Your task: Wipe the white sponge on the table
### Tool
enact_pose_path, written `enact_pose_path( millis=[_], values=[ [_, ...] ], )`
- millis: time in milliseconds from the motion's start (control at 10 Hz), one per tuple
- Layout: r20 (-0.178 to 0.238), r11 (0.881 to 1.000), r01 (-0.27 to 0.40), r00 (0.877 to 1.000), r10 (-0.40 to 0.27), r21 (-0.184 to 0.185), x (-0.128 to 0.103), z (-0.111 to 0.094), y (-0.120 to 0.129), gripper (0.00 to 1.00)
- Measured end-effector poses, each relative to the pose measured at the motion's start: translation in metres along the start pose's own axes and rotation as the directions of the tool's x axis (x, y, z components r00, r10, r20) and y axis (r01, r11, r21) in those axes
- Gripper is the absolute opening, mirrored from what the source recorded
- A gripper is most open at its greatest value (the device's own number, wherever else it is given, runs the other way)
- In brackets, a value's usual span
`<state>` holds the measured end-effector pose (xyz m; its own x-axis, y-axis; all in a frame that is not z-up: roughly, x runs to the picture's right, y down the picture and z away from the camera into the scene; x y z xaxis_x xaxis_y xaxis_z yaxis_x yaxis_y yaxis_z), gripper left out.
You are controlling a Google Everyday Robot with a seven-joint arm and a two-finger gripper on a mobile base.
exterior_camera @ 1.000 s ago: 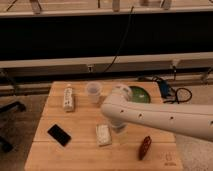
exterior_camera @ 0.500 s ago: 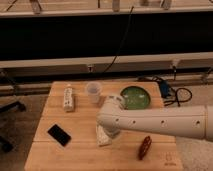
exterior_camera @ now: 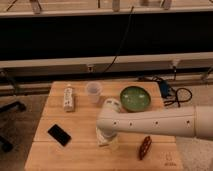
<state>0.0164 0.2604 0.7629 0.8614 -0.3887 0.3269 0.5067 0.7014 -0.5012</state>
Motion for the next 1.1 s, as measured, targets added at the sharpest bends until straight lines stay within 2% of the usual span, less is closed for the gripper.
enact_pose_path(
  millis=[500,800,1100],
  values=[
    [0.008,1.000,0.010,1.000,-0.010,0.000,0.006,0.021,-0.005,0.80],
    [0.008,1.000,0.005,1.000,-0.005,0.006,0.017,0.022,-0.012,0.80],
    [0.012,1.000,-0.003,1.000,0.003,0.005,0.020,0.025,-0.005,0.80]
  ],
)
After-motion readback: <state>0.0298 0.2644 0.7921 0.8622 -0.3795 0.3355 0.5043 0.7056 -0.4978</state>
